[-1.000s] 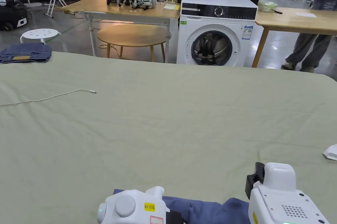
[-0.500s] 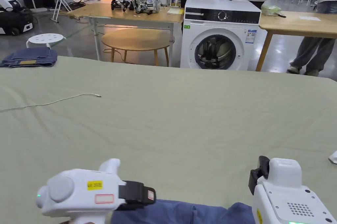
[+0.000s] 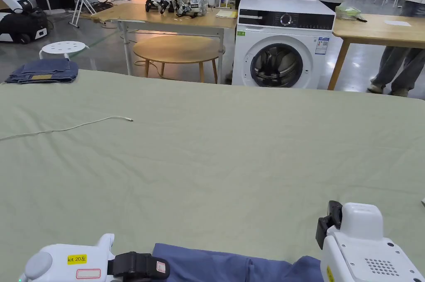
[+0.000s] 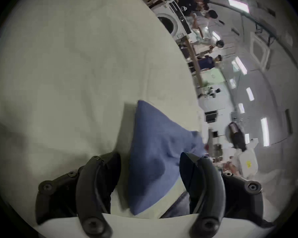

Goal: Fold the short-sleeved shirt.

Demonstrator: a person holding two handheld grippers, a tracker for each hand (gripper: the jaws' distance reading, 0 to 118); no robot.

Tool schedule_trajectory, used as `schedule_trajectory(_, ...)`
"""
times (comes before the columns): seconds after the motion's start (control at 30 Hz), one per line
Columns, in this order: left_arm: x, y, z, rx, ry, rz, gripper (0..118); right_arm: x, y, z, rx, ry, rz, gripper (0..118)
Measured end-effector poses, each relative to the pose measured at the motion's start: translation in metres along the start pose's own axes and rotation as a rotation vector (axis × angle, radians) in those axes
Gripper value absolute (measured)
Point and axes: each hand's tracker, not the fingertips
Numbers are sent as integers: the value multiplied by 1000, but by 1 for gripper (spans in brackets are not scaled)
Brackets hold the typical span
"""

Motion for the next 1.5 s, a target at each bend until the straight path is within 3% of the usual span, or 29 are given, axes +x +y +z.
schedule_trajectory(0.07,-6,-2,-9,-6,-89,20,72,1,-1,0,-3,-2,-4,0)
schedule_trajectory(0.1,-8,-3,-14,1,-96,29,65,1,-1,1,-6,-3,-4,0)
schedule_trajectory(0.13,-10,-4,-16,12,-85,23,53,1,-1,1,-8,-4,-5,0)
schedule_trajectory(0.2,-17,-4,-20,39,-5,23,10,1,-2,1,-12,-7,-6,0)
schedule_trajectory(0.23,-19,-5,-21,36,11,32,7,1,-2,1,-13,-8,-6,0)
schedule_trajectory(0.3,-20,-6,-16,54,-32,28,4,1,-2,2,-17,-7,-3,0)
schedule_trajectory(0.6,37,0,34,134,48,-130,2,1,-1,-2,-18,-5,2,0)
schedule_trajectory(0.93,91,2,135,249,334,-191,2,-12,1,-7,-15,28,13,0)
schedule_trajectory(1.5,192,-9,30,101,348,-368,2,-10,-1,-1,-28,33,-14,0)
